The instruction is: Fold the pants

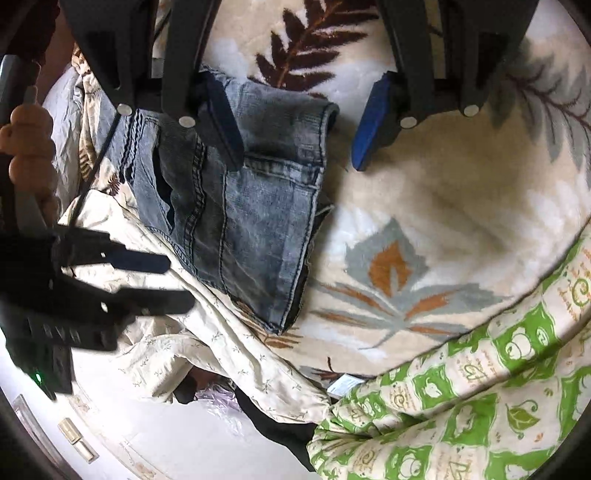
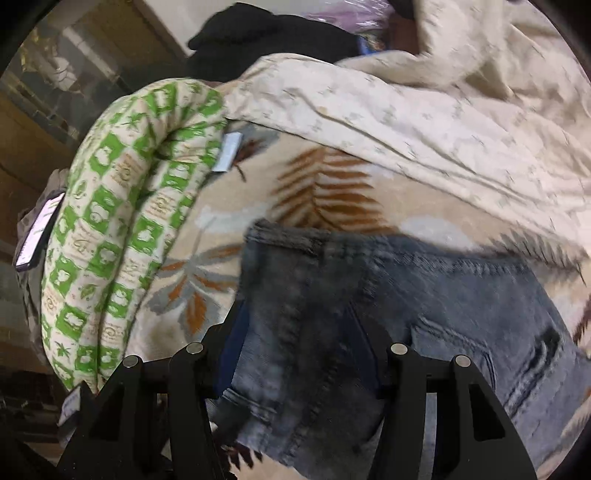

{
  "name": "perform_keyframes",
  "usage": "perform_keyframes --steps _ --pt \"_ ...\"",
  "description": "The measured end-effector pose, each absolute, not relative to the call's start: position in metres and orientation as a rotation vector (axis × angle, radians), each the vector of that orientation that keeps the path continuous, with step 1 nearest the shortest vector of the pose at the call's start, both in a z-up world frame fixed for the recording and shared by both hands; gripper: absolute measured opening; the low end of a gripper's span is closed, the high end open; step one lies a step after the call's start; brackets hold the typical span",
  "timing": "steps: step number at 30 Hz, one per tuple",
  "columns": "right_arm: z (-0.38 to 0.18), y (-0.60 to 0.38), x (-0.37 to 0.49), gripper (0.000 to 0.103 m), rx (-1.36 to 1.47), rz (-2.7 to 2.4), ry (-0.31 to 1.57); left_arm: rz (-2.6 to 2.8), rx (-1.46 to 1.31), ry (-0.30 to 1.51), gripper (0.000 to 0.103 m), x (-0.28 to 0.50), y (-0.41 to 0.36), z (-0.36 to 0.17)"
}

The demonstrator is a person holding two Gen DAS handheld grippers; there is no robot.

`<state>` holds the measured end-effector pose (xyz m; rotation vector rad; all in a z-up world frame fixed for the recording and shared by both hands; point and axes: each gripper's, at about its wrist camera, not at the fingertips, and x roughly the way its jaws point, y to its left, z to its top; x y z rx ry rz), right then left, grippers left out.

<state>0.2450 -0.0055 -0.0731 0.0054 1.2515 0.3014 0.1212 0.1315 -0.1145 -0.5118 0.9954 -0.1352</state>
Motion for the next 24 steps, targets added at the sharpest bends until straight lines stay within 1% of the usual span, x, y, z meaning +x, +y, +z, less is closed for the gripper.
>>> perform_keyframes --steps 1,3,8,13,19,22,24 --pt "-0.073 -0.009 0.241 0.053 0.008 0.3 1.25 -0.136 -0.507 0.992 0.06 0.121 0.132 -0.115" --pt "-0.073 -0.018 0.233 0.053 0.004 0.308 1.254 -0.138 -0.496 0.986 0.048 0.124 0.133 -0.115" --pt "-0.074 -0.027 0.232 0.053 0.043 0.301 1.257 -0.157 -0.525 1.016 0.047 0.126 0.13 -0.12" --pt "-0.078 -0.008 0.25 0.053 0.074 0.308 1.284 -0.126 -0.519 0.995 0.047 0.123 0.127 -0.121" --pt "-0.089 0.029 0.268 0.053 -0.001 0.292 1.325 -0.112 -0.495 0.969 0.047 0.122 0.122 -0.122" --pt "-0.095 0.046 0.274 0.053 -0.064 0.264 1.349 -0.106 -0.486 0.966 0.041 0.124 0.122 -0.123" --pt "-0.097 0.056 0.279 0.053 -0.1 0.243 1.353 -0.102 -0.502 0.96 0.031 0.123 0.125 -0.125"
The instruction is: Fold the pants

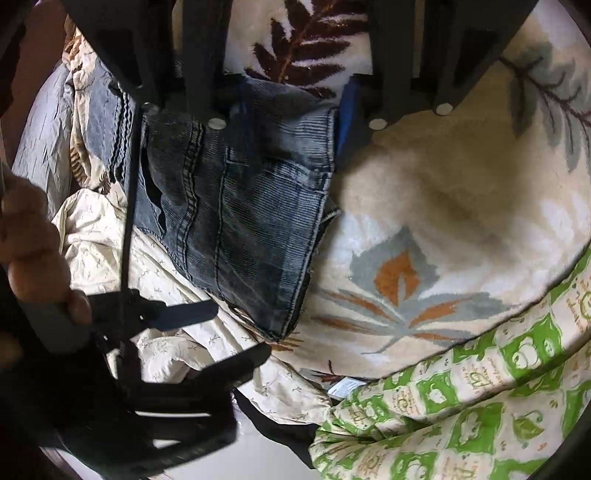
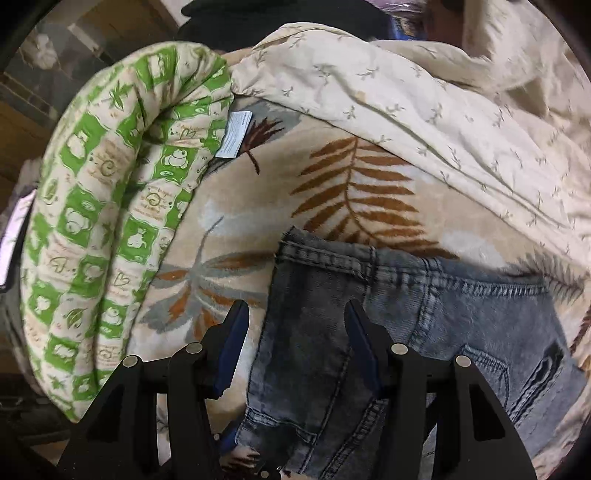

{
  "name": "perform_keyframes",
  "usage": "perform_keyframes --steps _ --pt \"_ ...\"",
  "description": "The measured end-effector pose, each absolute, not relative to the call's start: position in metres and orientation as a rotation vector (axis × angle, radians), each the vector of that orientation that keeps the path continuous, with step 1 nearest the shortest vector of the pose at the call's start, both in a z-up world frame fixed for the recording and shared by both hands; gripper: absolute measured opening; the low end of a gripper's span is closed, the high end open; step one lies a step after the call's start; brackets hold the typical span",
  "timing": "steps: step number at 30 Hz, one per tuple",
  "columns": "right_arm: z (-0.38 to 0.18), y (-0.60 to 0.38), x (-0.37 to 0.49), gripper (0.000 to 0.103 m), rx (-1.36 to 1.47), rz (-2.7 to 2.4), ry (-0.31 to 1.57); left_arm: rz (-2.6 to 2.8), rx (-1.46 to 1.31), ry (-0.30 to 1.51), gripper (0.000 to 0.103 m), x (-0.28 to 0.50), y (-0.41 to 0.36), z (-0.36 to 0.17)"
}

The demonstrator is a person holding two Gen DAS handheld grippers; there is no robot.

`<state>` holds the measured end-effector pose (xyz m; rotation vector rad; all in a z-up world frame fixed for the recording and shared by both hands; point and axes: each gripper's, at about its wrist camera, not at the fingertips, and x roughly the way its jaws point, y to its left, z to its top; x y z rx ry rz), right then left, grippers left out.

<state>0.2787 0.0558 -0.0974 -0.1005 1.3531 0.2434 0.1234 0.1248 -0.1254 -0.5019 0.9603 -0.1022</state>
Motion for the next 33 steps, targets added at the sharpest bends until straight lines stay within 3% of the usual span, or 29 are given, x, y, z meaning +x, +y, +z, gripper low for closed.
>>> perform_keyframes --steps 1,2,3,18,22,26,33 --pt "-0.098 0.059 0.281 0.053 -0.111 0.23 1.354 -0.105 -0.509 0.957 0.028 0.123 0.125 -0.126" --pt "-0.099 0.063 0.283 0.053 -0.128 0.211 1.354 -0.121 -0.514 0.954 0.017 0.123 0.123 -0.126" --pt "-0.1 0.066 0.285 0.053 -0.145 0.199 1.354 -0.137 -0.51 0.955 0.015 0.123 0.121 -0.125" --pt "-0.152 0.104 0.309 0.051 -0.472 -0.001 1.466 -0.118 -0.514 0.943 0.012 0.118 0.116 -0.124" --pt "-0.155 0.1 0.306 0.039 -0.533 -0.027 1.436 -0.121 -0.519 0.946 0.012 0.118 0.116 -0.123" --pt "-0.154 0.096 0.297 0.014 -0.589 -0.026 1.41 -0.12 -0.524 0.95 0.012 0.119 0.116 -0.123" --pt "-0.13 0.071 0.288 0.011 -0.507 -0.007 1.336 -0.131 -0.528 0.935 0.012 0.118 0.125 -0.12"
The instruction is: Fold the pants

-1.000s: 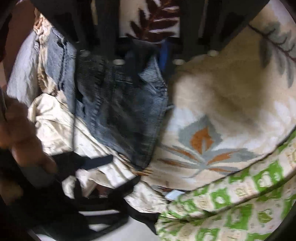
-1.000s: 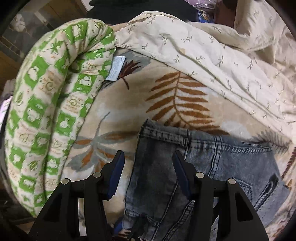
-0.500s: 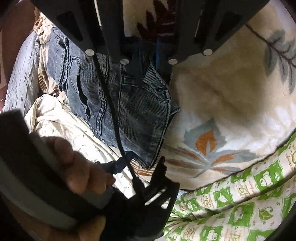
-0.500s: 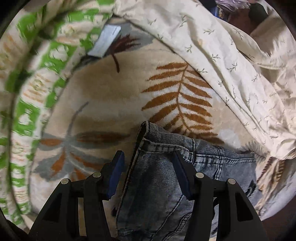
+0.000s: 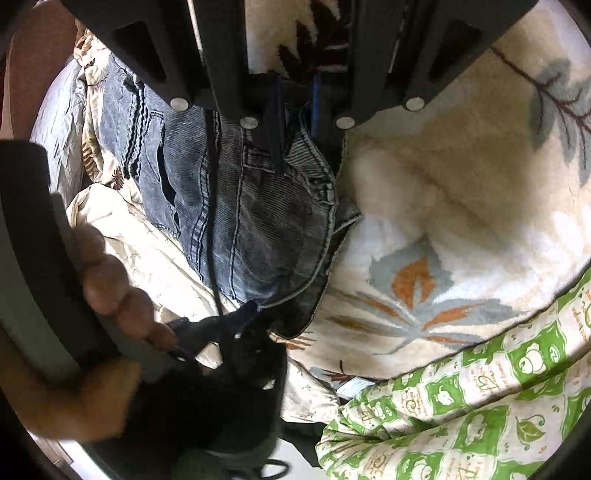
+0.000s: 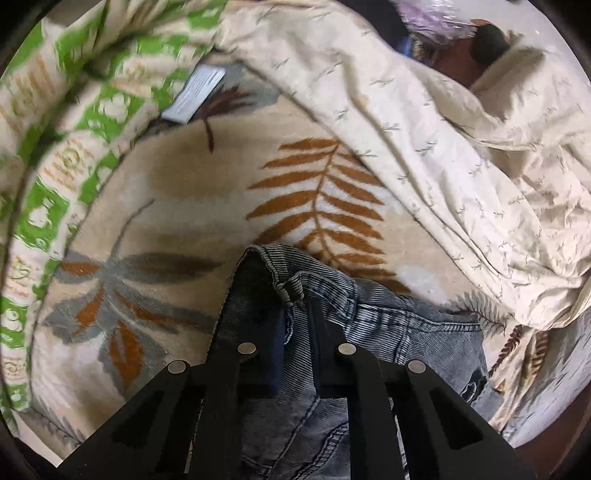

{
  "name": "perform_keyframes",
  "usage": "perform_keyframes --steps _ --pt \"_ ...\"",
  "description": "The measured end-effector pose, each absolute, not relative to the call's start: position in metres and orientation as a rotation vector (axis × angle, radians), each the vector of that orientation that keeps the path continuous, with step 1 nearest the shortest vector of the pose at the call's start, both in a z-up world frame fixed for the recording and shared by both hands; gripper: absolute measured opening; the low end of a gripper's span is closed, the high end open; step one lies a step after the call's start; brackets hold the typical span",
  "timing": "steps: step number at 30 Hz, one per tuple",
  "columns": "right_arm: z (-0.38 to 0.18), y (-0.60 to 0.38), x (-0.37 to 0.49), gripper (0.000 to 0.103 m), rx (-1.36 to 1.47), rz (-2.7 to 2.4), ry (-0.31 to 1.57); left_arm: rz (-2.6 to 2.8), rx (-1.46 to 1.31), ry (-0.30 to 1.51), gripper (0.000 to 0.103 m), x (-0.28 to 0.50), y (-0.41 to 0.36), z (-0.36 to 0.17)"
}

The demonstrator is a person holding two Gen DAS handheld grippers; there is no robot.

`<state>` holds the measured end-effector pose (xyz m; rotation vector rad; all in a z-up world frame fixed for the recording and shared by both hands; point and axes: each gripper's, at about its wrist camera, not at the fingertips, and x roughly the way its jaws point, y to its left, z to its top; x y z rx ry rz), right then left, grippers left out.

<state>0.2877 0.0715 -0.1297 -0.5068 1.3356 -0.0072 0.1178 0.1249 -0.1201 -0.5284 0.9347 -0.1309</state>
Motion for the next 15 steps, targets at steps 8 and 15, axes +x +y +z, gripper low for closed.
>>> perform_keyframes --steps 8,15 --pt "-0.091 0.029 0.284 0.011 -0.393 -0.038 1.237 -0.191 -0.439 0.831 0.012 0.109 0.11 -0.098" --pt "-0.055 -0.025 0.269 0.011 -0.248 -0.094 1.141 -0.352 -0.303 0.718 0.012 0.092 0.073 -0.08"
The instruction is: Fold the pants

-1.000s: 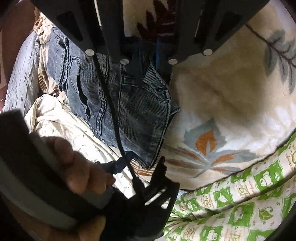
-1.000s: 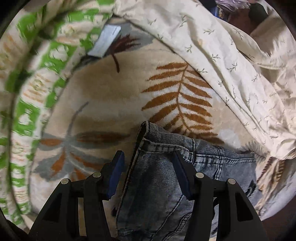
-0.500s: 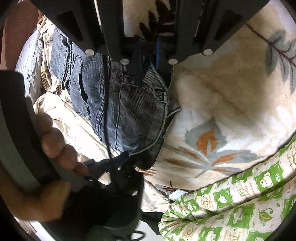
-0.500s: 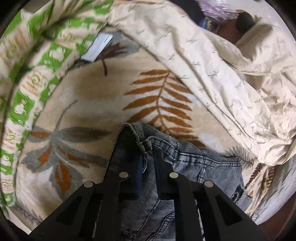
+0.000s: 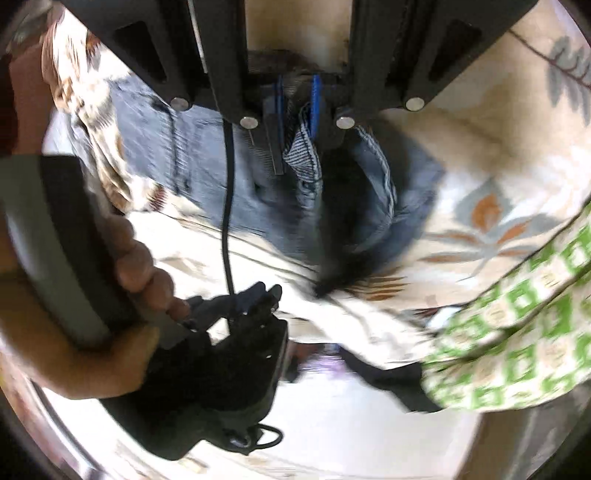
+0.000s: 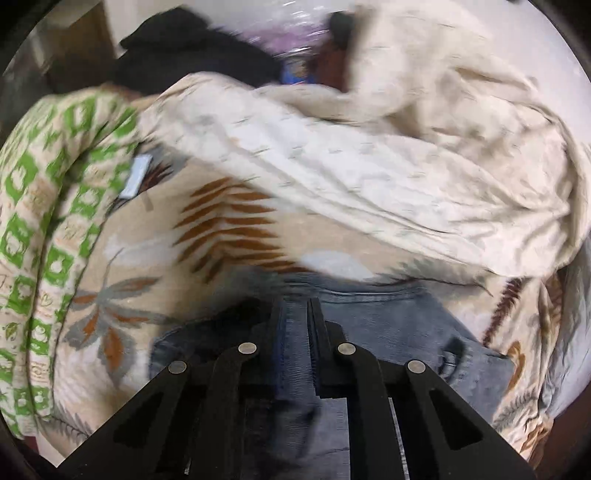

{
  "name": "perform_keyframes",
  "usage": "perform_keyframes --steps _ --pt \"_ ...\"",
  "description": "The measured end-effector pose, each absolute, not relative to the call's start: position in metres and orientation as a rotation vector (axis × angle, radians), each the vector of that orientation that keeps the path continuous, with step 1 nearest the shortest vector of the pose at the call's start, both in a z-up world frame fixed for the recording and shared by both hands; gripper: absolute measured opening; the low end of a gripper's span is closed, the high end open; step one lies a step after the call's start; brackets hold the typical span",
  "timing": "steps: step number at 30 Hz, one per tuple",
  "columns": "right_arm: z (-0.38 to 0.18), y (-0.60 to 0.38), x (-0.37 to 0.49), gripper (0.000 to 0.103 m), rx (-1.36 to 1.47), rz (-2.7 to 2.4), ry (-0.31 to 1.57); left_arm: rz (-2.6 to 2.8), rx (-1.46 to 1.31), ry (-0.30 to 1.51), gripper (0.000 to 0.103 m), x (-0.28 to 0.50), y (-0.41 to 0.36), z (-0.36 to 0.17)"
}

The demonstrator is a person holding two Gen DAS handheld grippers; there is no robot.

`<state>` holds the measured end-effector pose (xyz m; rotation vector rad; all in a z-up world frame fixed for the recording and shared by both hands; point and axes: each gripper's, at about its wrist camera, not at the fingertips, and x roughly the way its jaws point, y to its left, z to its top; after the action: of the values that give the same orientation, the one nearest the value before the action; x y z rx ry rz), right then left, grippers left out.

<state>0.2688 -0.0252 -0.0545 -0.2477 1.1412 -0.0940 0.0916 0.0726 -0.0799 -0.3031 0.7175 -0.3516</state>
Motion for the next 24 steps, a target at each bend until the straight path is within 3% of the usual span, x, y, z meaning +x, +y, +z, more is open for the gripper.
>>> perform_keyframes --steps 7,12,15,19,22,24 --pt "-0.028 -0.095 0.254 0.011 -0.026 -0.002 1.108 -0.375 -0.181 0.656 0.012 0.08 0.044 -0.074" --pt "-0.033 -0.073 0.253 0.015 -0.008 0.132 1.215 -0.152 -0.379 0.696 0.018 0.081 0.095 -0.076" --pt "-0.039 -0.044 0.261 0.036 -0.026 0.171 1.245 0.035 -0.544 0.74 0.024 0.082 0.141 -0.095" --pt "-0.054 0.006 0.276 0.046 -0.087 0.215 1.282 0.123 -0.622 0.842 0.024 0.095 0.163 -0.121" --pt "-0.07 0.041 0.287 0.054 -0.168 0.175 1.32 0.074 -0.589 0.803 0.024 0.096 0.15 -0.116" --pt "-0.081 0.063 0.294 0.054 -0.248 0.135 1.339 0.028 -0.562 0.772 0.038 0.099 0.14 -0.112"
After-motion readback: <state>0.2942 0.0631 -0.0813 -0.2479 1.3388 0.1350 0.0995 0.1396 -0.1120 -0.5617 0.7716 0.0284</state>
